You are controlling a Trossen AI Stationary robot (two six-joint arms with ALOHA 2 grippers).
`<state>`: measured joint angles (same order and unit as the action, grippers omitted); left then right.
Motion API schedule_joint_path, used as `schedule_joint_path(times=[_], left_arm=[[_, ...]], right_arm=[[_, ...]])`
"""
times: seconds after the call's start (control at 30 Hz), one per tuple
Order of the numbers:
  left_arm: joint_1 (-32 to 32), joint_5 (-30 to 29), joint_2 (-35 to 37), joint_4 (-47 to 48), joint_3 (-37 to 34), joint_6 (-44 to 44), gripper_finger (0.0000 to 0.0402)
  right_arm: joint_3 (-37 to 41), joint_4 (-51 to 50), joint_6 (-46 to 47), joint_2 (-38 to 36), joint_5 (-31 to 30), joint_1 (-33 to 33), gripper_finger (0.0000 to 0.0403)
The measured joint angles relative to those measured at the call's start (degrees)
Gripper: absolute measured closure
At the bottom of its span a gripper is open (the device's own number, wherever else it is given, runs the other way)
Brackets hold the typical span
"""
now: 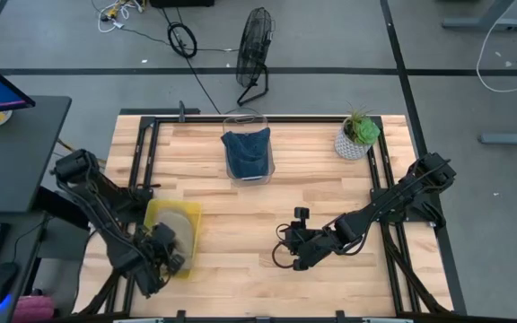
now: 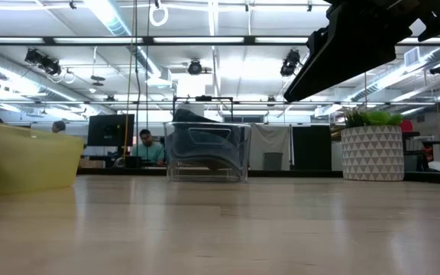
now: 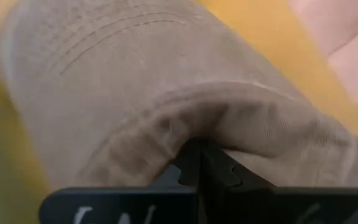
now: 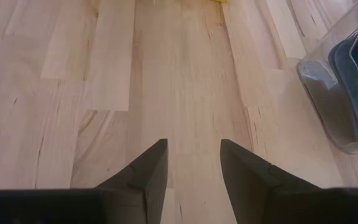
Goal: Pick & Place hat
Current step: Put the brown cap into the yellow bin
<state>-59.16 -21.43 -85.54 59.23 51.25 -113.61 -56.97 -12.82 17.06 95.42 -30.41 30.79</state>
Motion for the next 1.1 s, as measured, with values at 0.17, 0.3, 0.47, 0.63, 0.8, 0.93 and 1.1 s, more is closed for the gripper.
schedule_joint_path(times=[0.17, 0.3, 0.47, 0.63, 0.8, 0.93, 1.1], left_arm=[[1.18, 0.29, -0.86, -8.06, -4.92, 0.79, 0.0398], [1.8, 0.99, -0.93, -12.11, -8.05, 1.75, 0.0398], [2.41, 1.6, -0.82, -12.1, -7.99, 2.9, 0.0399], [2.51, 2.94, -0.85, -4.34, -1.88, 5.16, 0.0399], [2.29, 3.2, -0.8, 9.96, 8.5, 5.29, 0.0399], [2.29, 1.23, -0.69, 12.1, 13.64, 9.78, 0.0399], [2.49, 0.37, -1.15, 3.45, 13.24, 15.71, 0.0399]], right_arm=[[0.0, -0.02, 0.0, 0.0, 0.0, 0.0, 0.0252], [0.0, -0.02, 0.06, 0.0, 0.01, 0.0, 0.0252], [0.0, -0.04, 0.46, 0.0, 0.04, 0.02, 0.0252], [0.0, -0.04, 0.44, 0.0, 0.04, 0.02, 0.0252], [0.0, -0.03, 0.44, 0.0, 0.02, 0.02, 0.0252], [0.0, -0.02, 0.44, 0.0, 0.02, 0.0, 0.0252], [0.0, 0.0, 0.44, 0.0, 0.02, 0.02, 0.0252]])
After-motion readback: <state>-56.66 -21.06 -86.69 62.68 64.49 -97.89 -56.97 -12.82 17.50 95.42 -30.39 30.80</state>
